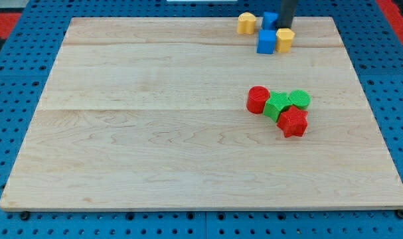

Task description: Place blue triangle to the top of the yellow heart

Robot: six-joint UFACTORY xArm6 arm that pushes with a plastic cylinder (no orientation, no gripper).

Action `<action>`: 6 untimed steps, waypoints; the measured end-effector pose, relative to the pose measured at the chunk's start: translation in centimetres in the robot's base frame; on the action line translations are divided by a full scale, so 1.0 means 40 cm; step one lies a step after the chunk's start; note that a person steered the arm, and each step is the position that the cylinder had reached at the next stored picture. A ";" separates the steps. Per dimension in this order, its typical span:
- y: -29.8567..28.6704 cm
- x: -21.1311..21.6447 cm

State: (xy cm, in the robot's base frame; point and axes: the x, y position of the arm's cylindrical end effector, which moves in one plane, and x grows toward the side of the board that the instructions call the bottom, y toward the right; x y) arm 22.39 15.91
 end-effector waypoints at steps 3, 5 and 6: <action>0.097 -0.079; -0.096 -0.062; -0.166 -0.058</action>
